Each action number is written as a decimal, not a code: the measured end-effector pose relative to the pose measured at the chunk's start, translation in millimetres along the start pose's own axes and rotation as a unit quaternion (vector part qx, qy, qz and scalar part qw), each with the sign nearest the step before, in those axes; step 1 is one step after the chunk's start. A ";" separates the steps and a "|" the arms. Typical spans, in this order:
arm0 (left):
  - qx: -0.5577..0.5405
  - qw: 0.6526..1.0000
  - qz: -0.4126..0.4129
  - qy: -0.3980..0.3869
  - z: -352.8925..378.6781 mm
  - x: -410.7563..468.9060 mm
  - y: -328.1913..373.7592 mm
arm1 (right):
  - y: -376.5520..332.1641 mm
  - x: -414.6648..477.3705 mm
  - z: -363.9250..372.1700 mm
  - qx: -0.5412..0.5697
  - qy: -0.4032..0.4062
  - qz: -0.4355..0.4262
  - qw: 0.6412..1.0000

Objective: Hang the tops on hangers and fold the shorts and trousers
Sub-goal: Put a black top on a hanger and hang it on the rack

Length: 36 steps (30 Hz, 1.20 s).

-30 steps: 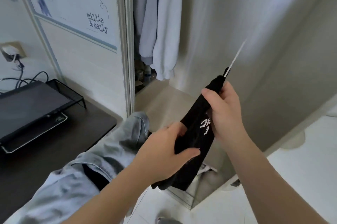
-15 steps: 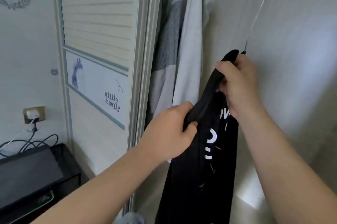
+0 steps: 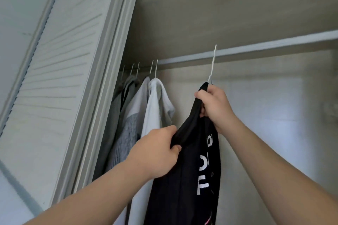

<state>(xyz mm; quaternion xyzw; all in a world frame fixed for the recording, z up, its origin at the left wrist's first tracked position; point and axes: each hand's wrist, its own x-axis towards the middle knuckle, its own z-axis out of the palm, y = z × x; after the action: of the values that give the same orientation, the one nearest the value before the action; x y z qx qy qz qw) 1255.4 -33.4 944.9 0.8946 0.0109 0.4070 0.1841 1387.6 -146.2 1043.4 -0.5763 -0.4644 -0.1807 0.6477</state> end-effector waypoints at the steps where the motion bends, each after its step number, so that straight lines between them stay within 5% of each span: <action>1: 0.007 1.000 0.002 0.001 -1.9 13.4 1.5 | -0.6 14.1 -3.4 -0.009 0.004 0.001 1.000; 26: 0.084 0.995 -0.005 0.048 -20.6 95.7 -3.4 | -4.4 118.0 1.8 -0.053 -0.006 0.118 0.992; 31: 0.070 0.997 -0.011 0.017 -11.5 79.7 -14.2 | -7.6 99.2 7.9 -0.128 -0.023 0.138 0.982; 36: 0.102 0.994 -0.026 -0.043 -5.7 61.9 -24.5 | -21.0 73.5 18.2 -0.321 -0.094 0.116 0.935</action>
<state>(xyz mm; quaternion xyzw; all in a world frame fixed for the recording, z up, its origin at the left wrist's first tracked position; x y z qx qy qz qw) 1295.8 1.8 984.8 0.9247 0.0672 0.3603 0.1030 1401.3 -113.1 1113.3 -0.8176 -0.3701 -0.1887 0.3986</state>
